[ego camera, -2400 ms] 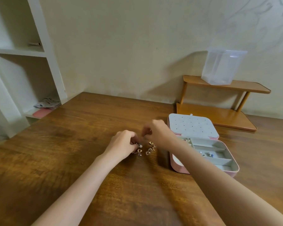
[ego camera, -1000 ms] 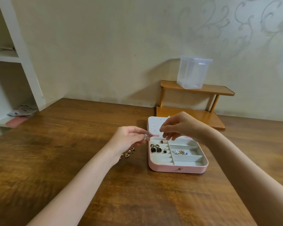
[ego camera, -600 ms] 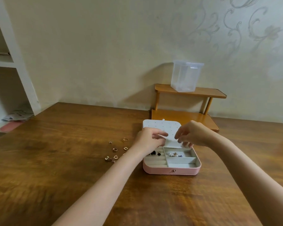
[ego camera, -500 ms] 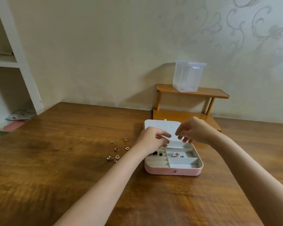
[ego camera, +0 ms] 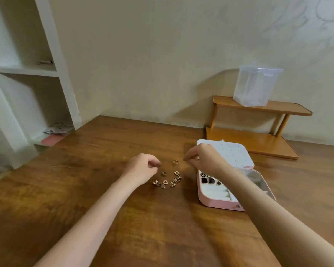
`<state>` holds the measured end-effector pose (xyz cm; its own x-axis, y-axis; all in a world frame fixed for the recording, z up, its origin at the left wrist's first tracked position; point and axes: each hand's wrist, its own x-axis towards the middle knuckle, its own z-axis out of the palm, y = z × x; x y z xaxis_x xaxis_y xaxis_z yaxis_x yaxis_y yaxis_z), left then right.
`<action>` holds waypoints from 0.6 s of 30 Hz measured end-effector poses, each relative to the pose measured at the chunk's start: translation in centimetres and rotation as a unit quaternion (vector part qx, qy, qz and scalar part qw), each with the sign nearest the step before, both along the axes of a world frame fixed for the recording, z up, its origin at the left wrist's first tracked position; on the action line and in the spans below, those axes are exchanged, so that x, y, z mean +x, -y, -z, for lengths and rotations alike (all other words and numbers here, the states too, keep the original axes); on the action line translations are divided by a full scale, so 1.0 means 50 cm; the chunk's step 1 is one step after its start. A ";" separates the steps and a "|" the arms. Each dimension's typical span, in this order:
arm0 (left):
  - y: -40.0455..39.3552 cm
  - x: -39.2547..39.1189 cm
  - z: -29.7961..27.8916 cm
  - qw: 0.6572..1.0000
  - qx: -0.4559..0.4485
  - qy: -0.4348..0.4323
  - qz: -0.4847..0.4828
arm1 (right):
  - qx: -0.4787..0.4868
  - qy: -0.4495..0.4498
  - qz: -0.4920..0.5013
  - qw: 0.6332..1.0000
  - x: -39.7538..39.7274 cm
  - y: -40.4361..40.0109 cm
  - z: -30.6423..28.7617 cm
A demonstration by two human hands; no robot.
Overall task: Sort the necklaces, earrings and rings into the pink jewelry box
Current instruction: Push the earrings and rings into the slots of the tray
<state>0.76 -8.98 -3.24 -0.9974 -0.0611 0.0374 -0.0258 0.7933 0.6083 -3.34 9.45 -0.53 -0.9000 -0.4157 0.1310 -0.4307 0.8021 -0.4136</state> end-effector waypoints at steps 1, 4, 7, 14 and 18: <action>0.001 0.002 0.004 1.000 -0.007 0.004 0.011 | 0.016 -0.001 -0.003 1.000 -0.007 0.021 0.008; 0.000 0.004 0.013 0.999 -0.023 0.011 0.028 | 0.074 0.015 -0.007 0.997 -0.030 0.068 0.033; 0.002 0.002 0.021 0.999 -0.015 0.001 0.032 | 0.123 0.000 -0.014 0.992 -0.040 0.084 0.055; 0.001 0.015 0.026 0.999 -0.016 -0.005 0.052 | 0.170 -0.042 -0.026 0.984 -0.034 0.063 0.052; 0.010 0.031 0.031 0.999 -0.011 -0.005 0.045 | 0.157 -0.036 -0.037 0.986 -0.024 0.047 0.038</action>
<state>2.29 -9.46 -4.80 -0.9984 0.0294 0.0483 0.0523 0.8053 0.5905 -4.55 7.12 -2.41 -0.8588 -0.5101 0.0478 -0.5120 0.8510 -0.1168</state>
